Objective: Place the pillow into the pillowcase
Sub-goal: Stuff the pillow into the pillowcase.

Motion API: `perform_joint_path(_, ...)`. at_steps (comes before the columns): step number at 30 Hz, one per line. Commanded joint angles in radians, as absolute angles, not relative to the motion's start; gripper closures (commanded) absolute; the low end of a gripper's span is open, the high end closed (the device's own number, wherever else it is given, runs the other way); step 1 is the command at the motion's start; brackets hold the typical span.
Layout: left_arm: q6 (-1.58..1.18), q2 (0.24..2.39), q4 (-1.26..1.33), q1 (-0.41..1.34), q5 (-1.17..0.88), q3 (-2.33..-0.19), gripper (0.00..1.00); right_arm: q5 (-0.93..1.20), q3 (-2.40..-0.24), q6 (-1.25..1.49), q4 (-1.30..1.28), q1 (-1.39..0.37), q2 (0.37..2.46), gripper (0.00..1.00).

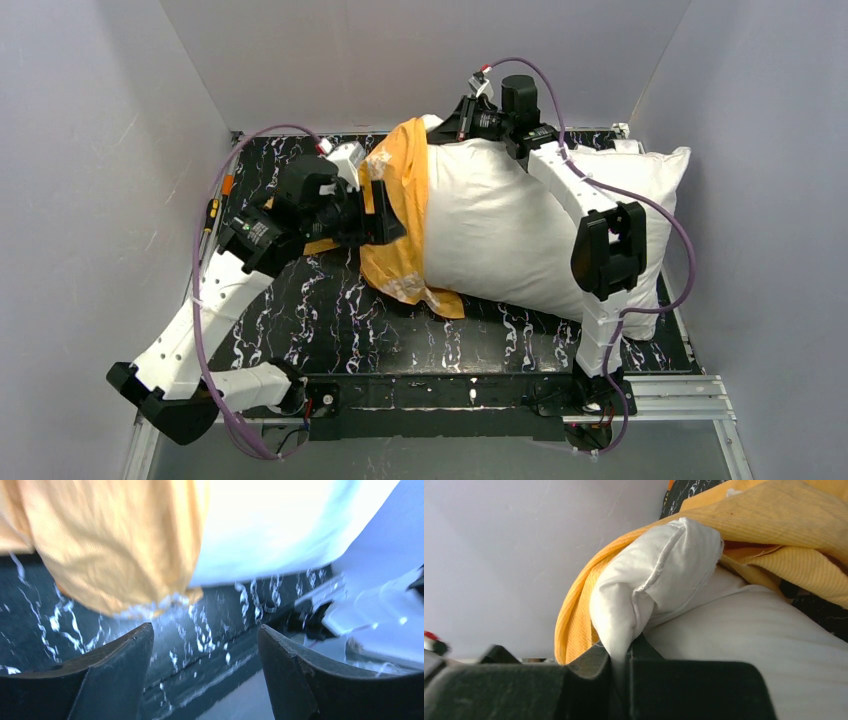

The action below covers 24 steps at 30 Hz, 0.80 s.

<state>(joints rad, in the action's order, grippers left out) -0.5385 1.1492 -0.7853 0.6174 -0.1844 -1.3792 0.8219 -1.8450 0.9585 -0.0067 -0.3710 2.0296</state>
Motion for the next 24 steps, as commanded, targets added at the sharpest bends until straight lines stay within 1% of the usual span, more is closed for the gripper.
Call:
perform_joint_path(1,-0.542,1.249,-0.811,0.601,0.032,-1.557,0.26,0.835,-1.858,0.77,-0.154,-0.404,1.92,0.99)
perform_joint_path(6,-0.539,1.451,-0.829,0.573,0.083,-1.854,0.26,0.808,-1.842,0.599,-0.335,-0.453,1.865,0.99)
perform_joint_path(9,-0.52,1.57,-0.877,0.561,0.11,-2.022,0.27,0.773,-1.81,0.539,-0.405,-0.482,1.826,0.99)
perform_joint_path(10,-0.515,1.606,-0.894,0.558,0.12,-2.074,0.29,0.763,-1.794,0.53,-0.416,-0.488,1.813,0.99)
perform_joint_path(12,-0.508,1.669,-0.922,0.551,0.114,-2.15,0.34,0.753,-1.764,0.529,-0.415,-0.498,1.79,0.99)
perform_joint_path(15,-0.503,1.76,-0.998,0.541,0.063,-2.244,0.38,0.743,-1.744,0.539,-0.405,-0.499,1.775,0.99)
perform_joint_path(18,-0.504,1.809,-1.059,0.538,0.043,-2.274,0.46,0.734,-1.753,0.547,-0.397,-0.499,1.772,0.99)
perform_joint_path(20,-0.508,1.804,-1.062,0.538,0.033,-2.246,0.53,0.732,-1.757,0.56,-0.386,-0.499,1.773,0.99)
perform_joint_path(21,-0.508,1.798,-1.062,0.537,0.031,-2.234,0.55,0.733,-1.758,0.566,-0.378,-0.499,1.773,0.99)
perform_joint_path(22,-0.504,1.792,-1.063,0.538,0.03,-2.218,0.54,0.733,-1.759,0.573,-0.374,-0.499,1.774,0.99)
perform_joint_path(24,-0.491,1.78,-1.073,0.537,0.039,-2.205,0.47,0.732,-1.765,0.579,-0.372,-0.499,1.779,0.99)
